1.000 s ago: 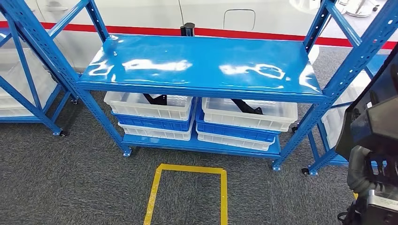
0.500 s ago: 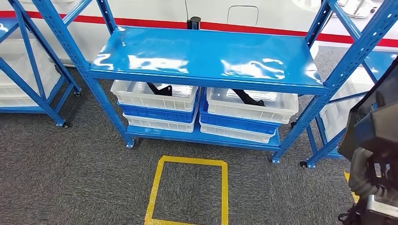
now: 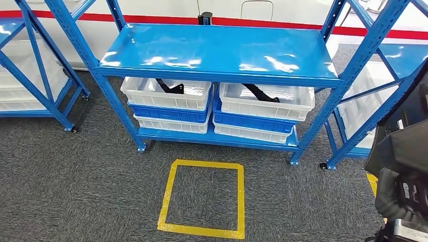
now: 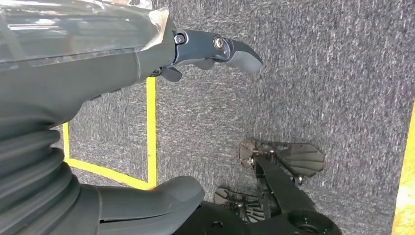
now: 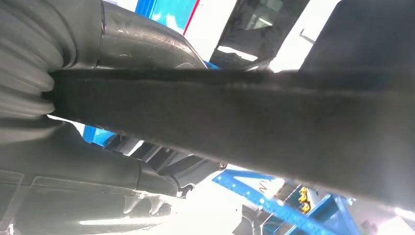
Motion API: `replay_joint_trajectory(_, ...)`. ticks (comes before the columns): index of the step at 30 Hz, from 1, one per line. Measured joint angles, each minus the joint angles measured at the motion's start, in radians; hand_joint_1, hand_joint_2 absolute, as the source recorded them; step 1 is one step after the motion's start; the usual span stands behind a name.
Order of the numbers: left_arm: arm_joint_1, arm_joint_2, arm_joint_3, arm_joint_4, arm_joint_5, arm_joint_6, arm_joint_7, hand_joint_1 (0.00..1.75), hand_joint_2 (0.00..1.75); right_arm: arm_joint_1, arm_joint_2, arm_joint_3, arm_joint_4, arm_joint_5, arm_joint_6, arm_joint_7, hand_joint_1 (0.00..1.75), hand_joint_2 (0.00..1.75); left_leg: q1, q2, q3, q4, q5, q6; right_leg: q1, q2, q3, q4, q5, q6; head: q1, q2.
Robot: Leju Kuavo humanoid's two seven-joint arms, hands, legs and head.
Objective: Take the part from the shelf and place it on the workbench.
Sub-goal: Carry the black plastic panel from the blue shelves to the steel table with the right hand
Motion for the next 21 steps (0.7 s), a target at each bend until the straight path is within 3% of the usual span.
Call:
replay_joint_trajectory(1, 0.000, 0.001, 0.000, 0.000, 0.000, 0.000, 0.000, 0.00, 1.75, 0.001, 0.001, 0.000, -0.002, 0.000, 0.000, 0.000, 1.75, 1.75, 0.002, -0.003, -0.012, 0.031, -0.036, -0.006, -0.004, -0.002, -0.010, -0.001, 0.009, -0.013, -0.002, 0.000)
replay_joint_trajectory(3, 0.000, 0.001, 0.000, 0.000, 0.000, -0.002, 0.000, 0.00, 1.75, 0.004, 0.002, 0.000, -0.007, 0.004, 0.000, 0.001, 1.75, 1.75, 0.008, -0.007, -0.045, 0.143, -0.136, -0.017, -0.004, -0.003, -0.031, 0.000, 0.028, -0.029, -0.005, 0.000)
replay_joint_trajectory(4, 0.000, 0.000, 0.000, 0.000, 0.000, -0.003, 0.000, 0.00, 1.75, 0.005, 0.003, 0.000, -0.009, 0.007, 0.000, 0.002, 1.75, 1.75, 0.010, -0.008, -0.059, 0.204, -0.170, -0.021, -0.003, -0.003, -0.041, 0.002, 0.037, -0.030, -0.006, 0.000)
replay_joint_trajectory(5, 0.000, 0.001, 0.000, 0.000, 0.000, -0.004, 0.000, 0.00, 1.75, 0.006, 0.004, 0.000, -0.010, 0.012, 0.000, 0.003, 1.75, 1.75, 0.012, -0.008, -0.062, 0.246, -0.181, -0.023, -0.002, -0.003, -0.052, 0.005, 0.046, -0.028, -0.006, 0.000)
replay_joint_trajectory(6, 0.000, 0.001, 0.000, 0.000, 0.000, -0.006, 0.000, 0.00, 1.75, 0.008, 0.005, 0.000, -0.010, 0.016, 0.001, 0.004, 1.75, 1.75, 0.014, -0.008, -0.051, 0.256, -0.172, -0.025, -0.002, -0.003, -0.064, 0.009, 0.054, -0.026, -0.006, 0.000)
replay_joint_trajectory(7, 0.000, 0.001, 0.000, 0.000, 0.000, -0.007, 0.000, 0.00, 1.75, 0.009, 0.006, 0.000, -0.010, 0.018, 0.001, 0.005, 1.75, 1.75, 0.016, -0.008, -0.020, 0.227, -0.149, -0.025, -0.002, -0.003, -0.075, 0.014, 0.059, -0.022, -0.007, 0.000)
replay_joint_trajectory(9, -0.002, 0.002, 0.000, 0.000, 0.000, -0.009, 0.000, 0.00, 1.75, 0.011, 0.007, 0.000, -0.013, 0.021, 0.002, 0.006, 1.75, 1.75, 0.018, -0.009, 0.079, 0.091, -0.110, -0.021, -0.002, -0.002, -0.092, 0.025, 0.066, -0.013, -0.007, 0.000)
replay_joint_trajectory(11, -0.003, 0.002, 0.000, 0.000, -0.001, -0.009, -0.001, 0.00, 1.75, 0.010, 0.008, 0.000, -0.019, 0.021, 0.002, 0.007, 1.75, 1.75, 0.014, -0.013, 0.138, -0.008, -0.104, -0.013, 0.000, -0.004, -0.103, 0.032, 0.074, -0.001, -0.006, 0.000)
replay_joint_trajectory(13, -0.003, 0.003, -0.001, 0.000, -0.007, -0.008, -0.010, 0.00, 1.75, 0.009, 0.009, 0.000, -0.025, 0.021, 0.003, 0.008, 1.75, 1.75, 0.008, -0.015, 0.136, -0.025, -0.105, 0.000, 0.002, -0.005, -0.109, 0.031, 0.084, 0.014, -0.005, 0.000)
replay_joint_trajectory(15, -0.002, 0.003, -0.002, 0.000, -0.018, -0.006, -0.026, 0.00, 1.75, 0.011, 0.010, -0.003, -0.030, 0.022, 0.006, 0.009, 1.75, 1.75, 0.008, -0.011, 0.125, -0.032, -0.092, 0.019, 0.001, -0.004, -0.120, 0.042, 0.079, 0.023, -0.005, 0.000)
replay_joint_trajectory(17, -0.003, 0.004, -0.004, 0.000, -0.025, -0.005, -0.035, 0.00, 1.75, 0.013, 0.010, -0.007, -0.033, 0.023, 0.012, 0.010, 1.75, 1.75, 0.010, -0.007, 0.109, -0.039, -0.074, 0.035, 0.001, -0.003, -0.153, 0.117, 0.024, 0.017, -0.002, 0.000)
replay_joint_trajectory(19, -0.004, 0.005, -0.006, 0.000, -0.027, -0.007, -0.037, 0.00, 1.75, 0.015, 0.010, -0.011, -0.034, 0.025, 0.015, 0.010, 1.75, 1.75, 0.007, -0.005, 0.089, -0.039, -0.060, 0.042, 0.001, -0.002, -0.201, 0.253, -0.052, 0.011, 0.001, 0.000)
replay_joint_trajectory(20, -0.004, 0.005, -0.007, 0.000, -0.027, -0.008, -0.037, 0.00, 1.75, 0.016, 0.010, -0.012, -0.034, 0.025, 0.015, 0.010, 1.75, 1.75, 0.006, -0.005, 0.080, -0.038, -0.052, 0.042, 0.001, -0.002, -0.213, 0.302, -0.073, 0.014, 0.001, 0.000)
replay_joint_trajectory(21, -0.003, 0.006, -0.008, 0.000, -0.027, -0.009, -0.037, 0.00, 1.75, 0.017, 0.010, -0.012, -0.034, 0.025, 0.015, 0.010, 1.75, 1.75, 0.005, -0.007, 0.072, -0.037, -0.046, 0.040, 0.001, -0.001, -0.206, 0.316, -0.076, 0.020, 0.001, 0.000)
